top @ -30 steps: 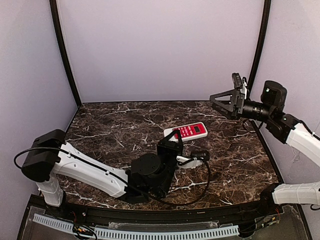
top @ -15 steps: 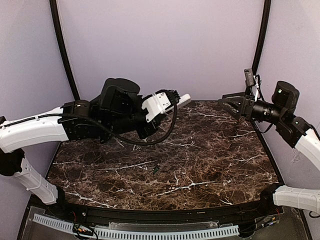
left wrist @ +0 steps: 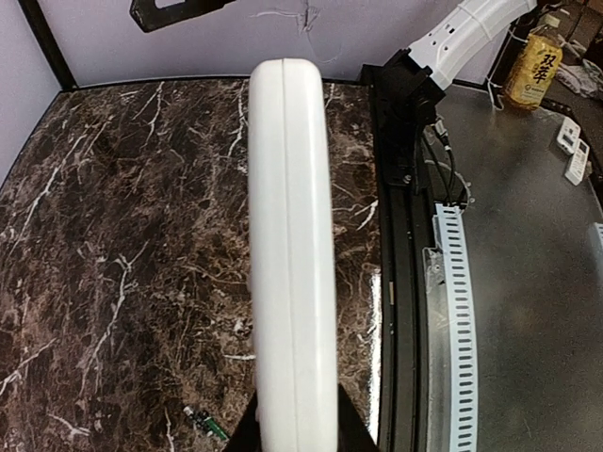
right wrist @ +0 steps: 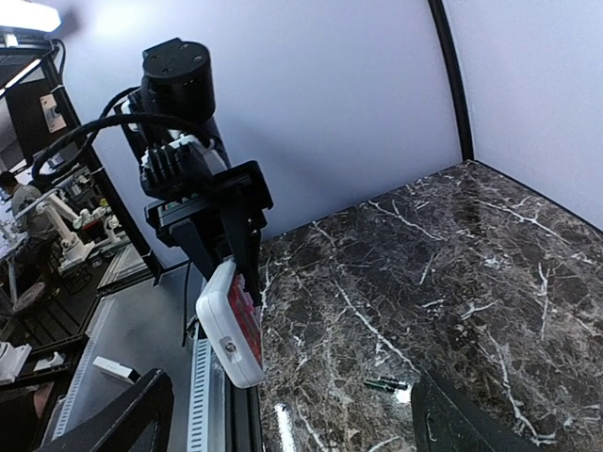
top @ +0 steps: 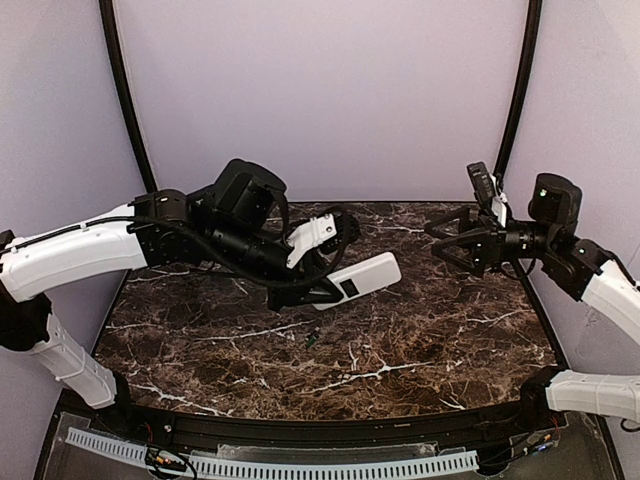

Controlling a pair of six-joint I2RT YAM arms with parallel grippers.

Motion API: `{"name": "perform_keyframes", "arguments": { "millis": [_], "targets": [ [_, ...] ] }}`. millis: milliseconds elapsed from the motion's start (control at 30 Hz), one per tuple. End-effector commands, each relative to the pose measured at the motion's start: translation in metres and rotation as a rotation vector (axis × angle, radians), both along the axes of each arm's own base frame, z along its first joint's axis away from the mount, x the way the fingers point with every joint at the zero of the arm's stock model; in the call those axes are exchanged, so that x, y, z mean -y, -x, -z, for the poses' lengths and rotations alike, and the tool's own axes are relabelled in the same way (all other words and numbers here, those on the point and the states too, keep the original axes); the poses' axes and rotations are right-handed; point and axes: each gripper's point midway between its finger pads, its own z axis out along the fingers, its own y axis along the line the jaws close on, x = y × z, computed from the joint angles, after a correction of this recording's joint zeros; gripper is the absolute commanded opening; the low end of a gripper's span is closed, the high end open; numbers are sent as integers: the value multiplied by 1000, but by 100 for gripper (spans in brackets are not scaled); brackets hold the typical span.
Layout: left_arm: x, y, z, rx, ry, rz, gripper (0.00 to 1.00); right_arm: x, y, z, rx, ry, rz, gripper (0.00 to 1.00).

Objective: Load the batteries into the remote control
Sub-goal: Pass from the right arm to the left, then pass from the left arm to the right

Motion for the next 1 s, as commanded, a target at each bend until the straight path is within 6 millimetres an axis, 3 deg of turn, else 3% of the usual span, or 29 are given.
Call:
{"name": "perform_keyframes", "arguments": {
  "millis": [0, 200, 500, 833, 967],
  "targets": [
    [3, 21, -11, -139, 40, 103, 0, -8, 35, -3, 30, 1, -150, 85],
    [10, 21, -6, -172, 37, 127, 0, -28, 49, 12, -23, 44, -238, 74],
    [15, 16, -3, -195, 44, 147, 1, -52, 57, 30, -44, 141, -281, 67],
    [22, 16, 4, -218, 27, 181, 0, -59, 51, 38, -62, 197, -277, 38],
    [23, 14, 5, -227, 28, 187, 0, -60, 55, 37, -68, 190, -306, 16]
  ]
}}
